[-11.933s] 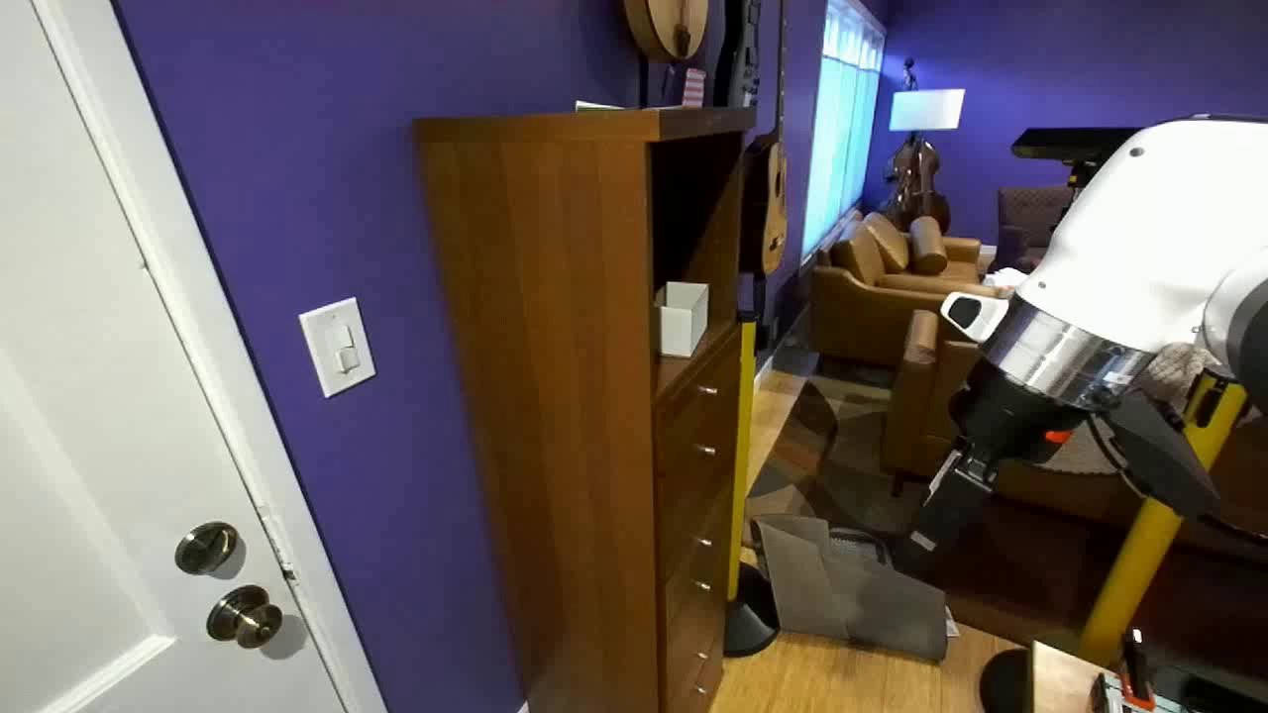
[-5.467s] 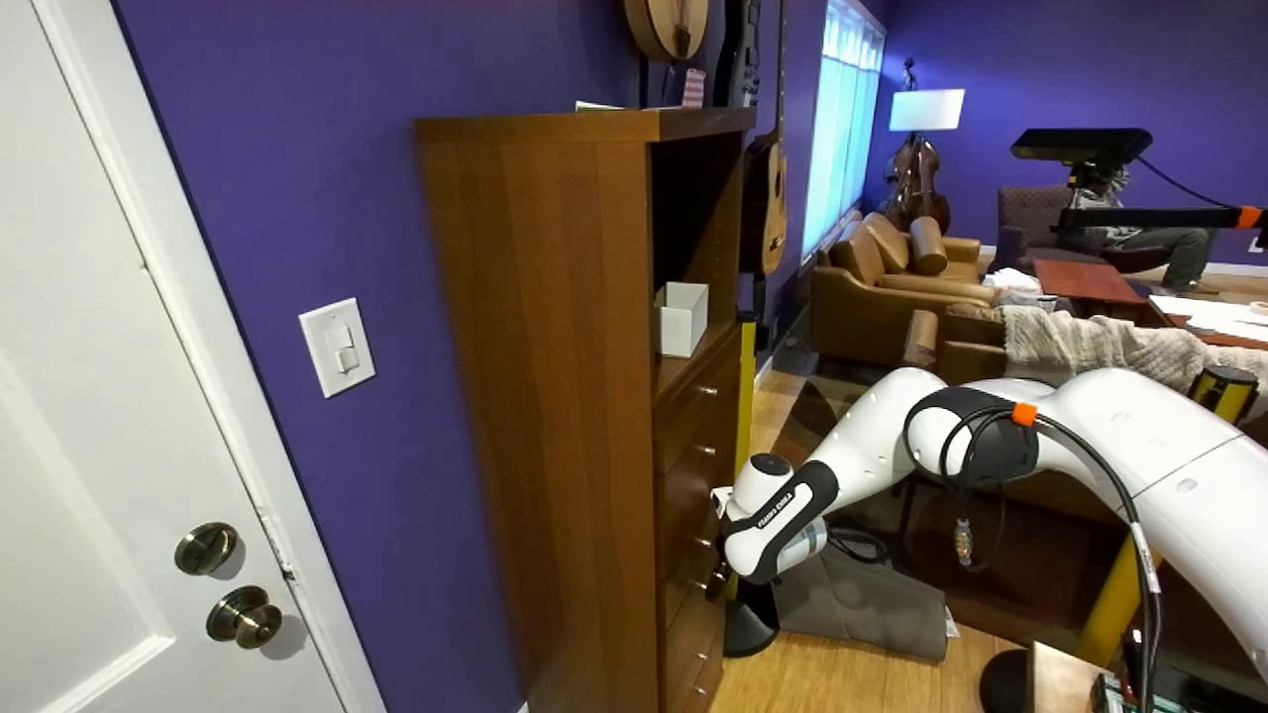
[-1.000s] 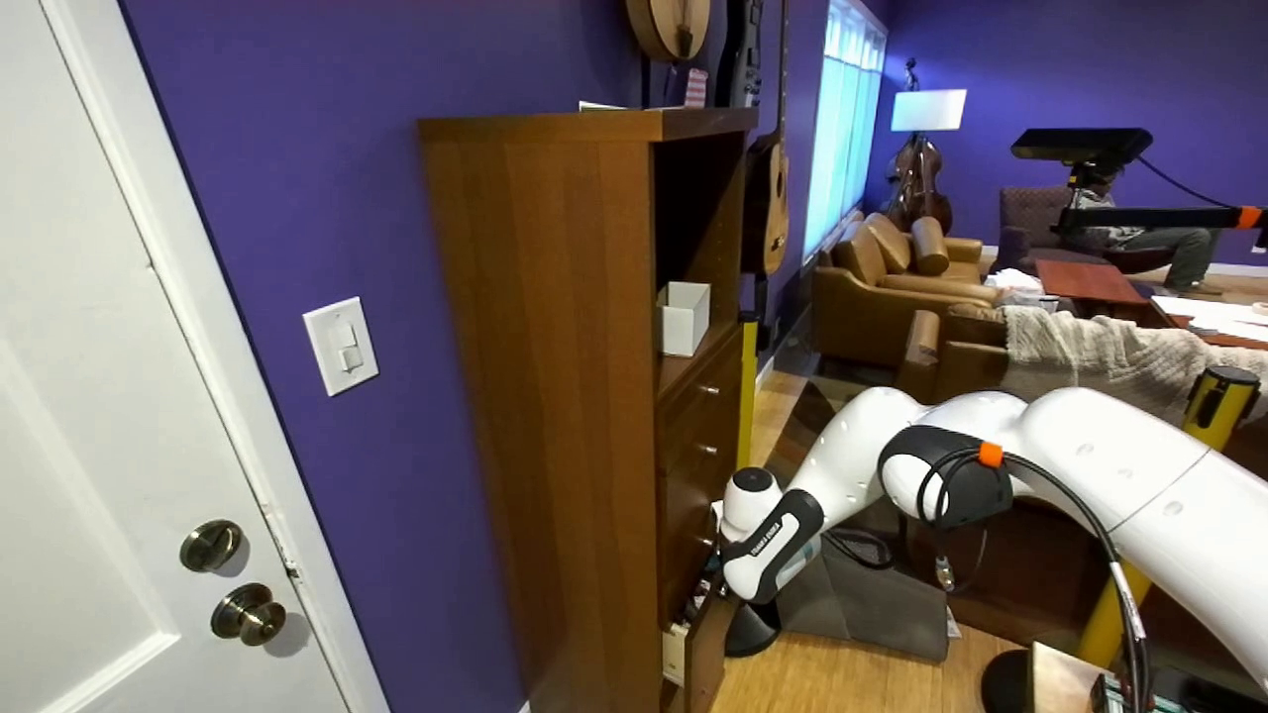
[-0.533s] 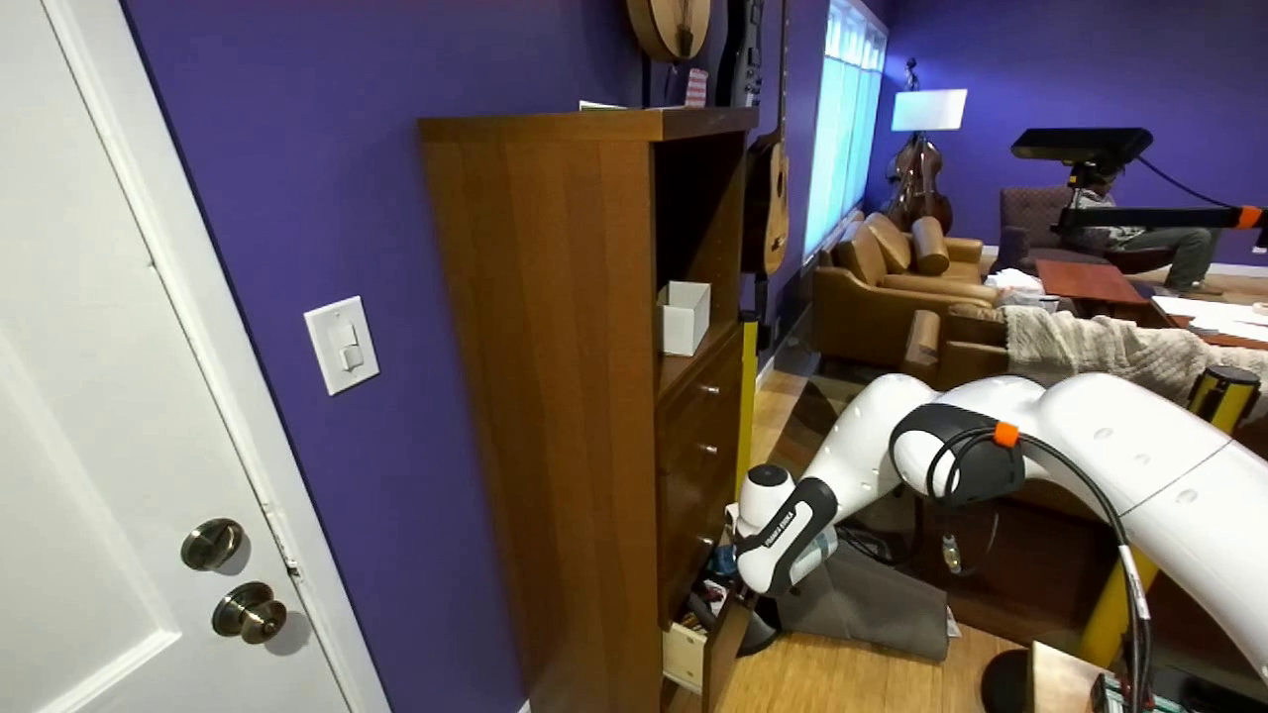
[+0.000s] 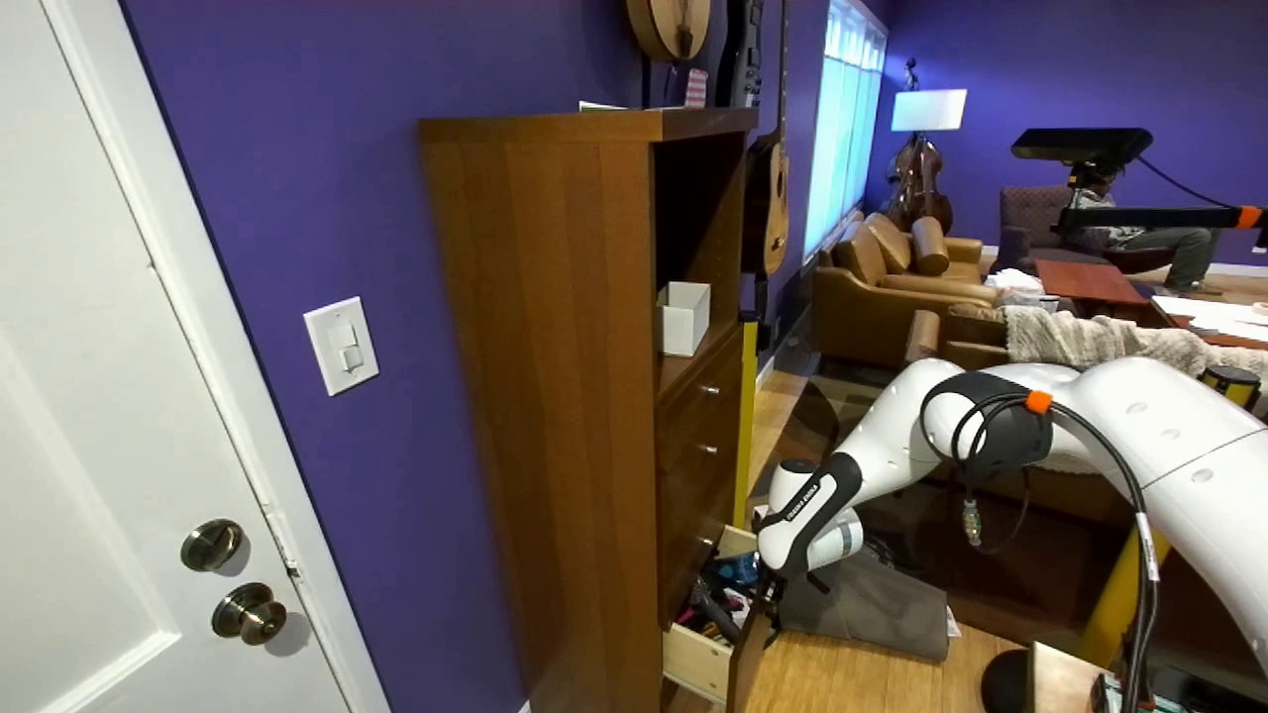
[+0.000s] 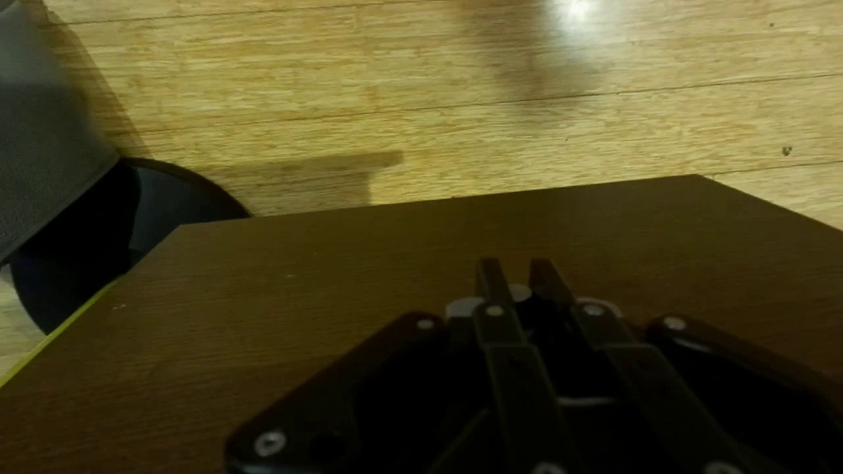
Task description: Open the third to bottom drawer of the cabinet
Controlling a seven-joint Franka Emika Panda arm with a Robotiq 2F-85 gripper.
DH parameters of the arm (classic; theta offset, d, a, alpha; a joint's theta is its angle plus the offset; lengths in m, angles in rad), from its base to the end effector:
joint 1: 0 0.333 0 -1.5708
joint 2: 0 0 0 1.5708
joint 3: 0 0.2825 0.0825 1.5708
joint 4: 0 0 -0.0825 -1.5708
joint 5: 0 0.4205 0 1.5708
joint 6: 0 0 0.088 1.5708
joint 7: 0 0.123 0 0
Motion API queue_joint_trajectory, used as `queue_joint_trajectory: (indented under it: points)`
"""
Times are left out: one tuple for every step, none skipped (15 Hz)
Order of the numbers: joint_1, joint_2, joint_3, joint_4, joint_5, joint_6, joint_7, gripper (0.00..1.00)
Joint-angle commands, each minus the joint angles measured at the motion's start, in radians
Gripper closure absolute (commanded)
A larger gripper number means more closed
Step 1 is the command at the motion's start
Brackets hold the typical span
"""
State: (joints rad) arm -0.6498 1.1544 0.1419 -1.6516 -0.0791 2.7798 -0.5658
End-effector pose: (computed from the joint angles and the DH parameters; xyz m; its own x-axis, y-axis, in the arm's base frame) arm 0.5277 -0.2805 -0.1169 0.9979 0.0473 0.0436 0.0512 -0.9942 -0.0942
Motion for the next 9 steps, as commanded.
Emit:
queue_joint_trajectory:
  points:
    - [-0.074,0.074,-0.018,-0.009,0.021,0.005,-0.038,0.96]
    - [-0.085,0.072,-0.016,-0.021,0.024,0.015,-0.047,0.96]
    - [-0.093,0.07,-0.017,-0.035,0.025,0.028,-0.056,0.96]
    - [-0.102,0.067,-0.016,-0.048,0.026,0.039,-0.066,0.96]
    - [-0.11,0.063,-0.016,-0.061,0.028,0.044,-0.075,0.96]
    - [-0.12,0.061,-0.013,-0.074,0.029,0.055,-0.082,0.96]
    - [-0.127,0.058,-0.014,-0.086,0.029,0.062,-0.089,0.96]
    - [-0.133,0.055,-0.014,-0.098,0.027,0.07,-0.093,0.96]
    - [-0.139,0.053,-0.015,-0.108,0.027,0.076,-0.096,0.7]
